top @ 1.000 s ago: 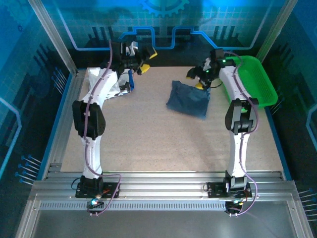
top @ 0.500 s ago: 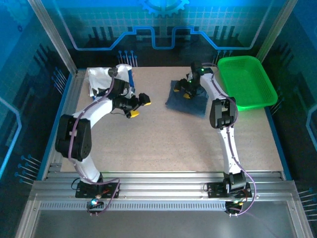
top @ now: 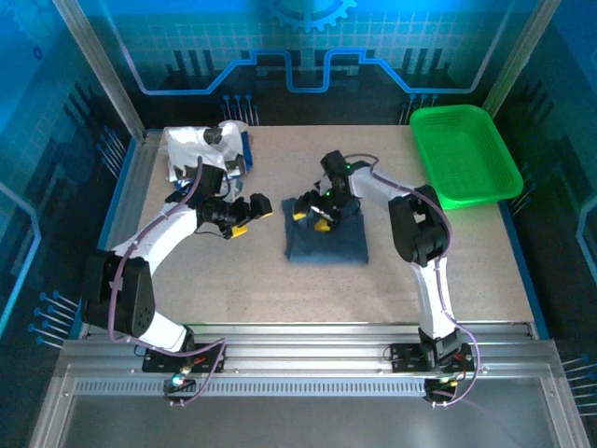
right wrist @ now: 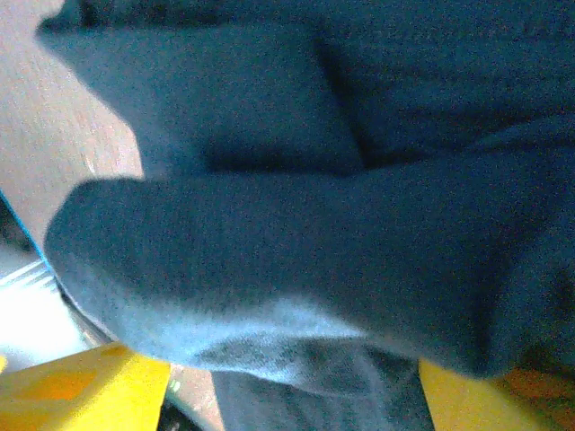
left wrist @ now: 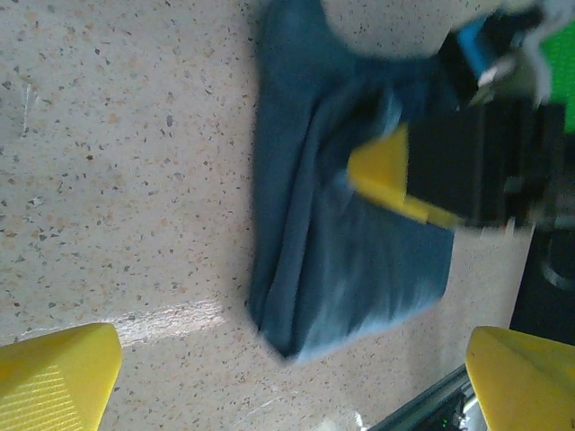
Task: Fold and stack the t-shirts
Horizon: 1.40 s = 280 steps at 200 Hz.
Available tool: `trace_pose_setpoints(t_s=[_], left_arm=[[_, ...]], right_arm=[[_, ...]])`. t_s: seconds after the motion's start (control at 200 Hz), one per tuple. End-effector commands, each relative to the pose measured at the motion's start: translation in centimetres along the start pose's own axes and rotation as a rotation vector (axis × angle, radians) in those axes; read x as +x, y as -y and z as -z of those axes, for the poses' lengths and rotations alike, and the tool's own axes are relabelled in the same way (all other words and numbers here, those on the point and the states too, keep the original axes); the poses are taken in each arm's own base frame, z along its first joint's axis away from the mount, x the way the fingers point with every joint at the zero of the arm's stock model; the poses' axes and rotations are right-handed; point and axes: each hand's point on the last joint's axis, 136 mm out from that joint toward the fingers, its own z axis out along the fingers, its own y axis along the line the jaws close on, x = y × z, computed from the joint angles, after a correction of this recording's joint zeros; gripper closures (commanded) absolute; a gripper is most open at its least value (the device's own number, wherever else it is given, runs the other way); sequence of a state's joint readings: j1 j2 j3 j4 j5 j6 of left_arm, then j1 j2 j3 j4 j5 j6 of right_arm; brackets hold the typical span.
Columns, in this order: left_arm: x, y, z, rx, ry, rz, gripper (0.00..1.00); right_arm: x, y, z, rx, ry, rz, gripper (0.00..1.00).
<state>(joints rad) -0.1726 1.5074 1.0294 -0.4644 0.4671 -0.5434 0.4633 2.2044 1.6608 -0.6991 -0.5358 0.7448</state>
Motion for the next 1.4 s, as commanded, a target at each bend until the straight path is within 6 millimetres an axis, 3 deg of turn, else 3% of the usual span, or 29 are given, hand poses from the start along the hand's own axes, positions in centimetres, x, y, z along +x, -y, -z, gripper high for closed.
trace_pose_setpoints(t_s=[0.0, 0.13, 0.26, 0.43, 0.535, 0.735, 0.865, 1.06, 1.176, 1.321, 1.396], left_arm=[[0.8, 0.0, -1.6, 0.013, -0.041, 0.005, 0.01], [2.0, 1.9, -3.9, 0.04, -0.094, -0.028, 0.01], [3.1, 0.5, -5.8, -0.028, -0.14, -0.005, 0.01], [1.9, 1.2, -8.0, -0.104, -0.109, -0.069, 0.01], [1.0, 1.4, -9.8, -0.202, -0.103, -0.107, 0.01], [-0.1, -0.2, -12.9, -0.357, -0.118, -0.129, 0.01], [-0.8, -1.8, -14.2, -0.489, -0.123, -0.165, 0.01], [-2.1, -2.4, -15.8, -0.588, -0.106, -0.208, 0.06], [-2.5, -2.7, -16.6, -0.623, -0.109, -0.234, 0.26], [-2.9, -3.8, -16.5, -0.67, -0.101, -0.256, 0.57], [-3.9, -2.9, -16.4, -0.654, -0.077, -0.282, 0.73]], right_arm=[[-0.7, -2.2, 1.5, -0.078, 0.074, -0.042, 0.23], [-1.3, -6.0, 5.9, -0.087, 0.135, 0.054, 0.14], [-0.8, -7.3, 10.1, -0.093, 0.185, 0.087, 0.08], [0.7, -4.0, 15.5, -0.041, 0.269, 0.074, 0.07], [1.7, -1.4, 17.8, -0.066, 0.299, 0.042, 0.07], [3.9, 1.9, 19.5, -0.078, 0.322, -0.001, 0.06], [4.5, 2.3, 19.7, -0.097, 0.326, 0.0, 0.06], [4.9, 2.7, 19.8, -0.111, 0.319, 0.004, 0.06], [5.0, 3.0, 20.5, -0.121, 0.324, 0.001, 0.06], [4.9, 2.8, 21.8, -0.145, 0.348, 0.018, 0.06], [4.9, 2.4, 22.0, -0.166, 0.348, 0.031, 0.06]])
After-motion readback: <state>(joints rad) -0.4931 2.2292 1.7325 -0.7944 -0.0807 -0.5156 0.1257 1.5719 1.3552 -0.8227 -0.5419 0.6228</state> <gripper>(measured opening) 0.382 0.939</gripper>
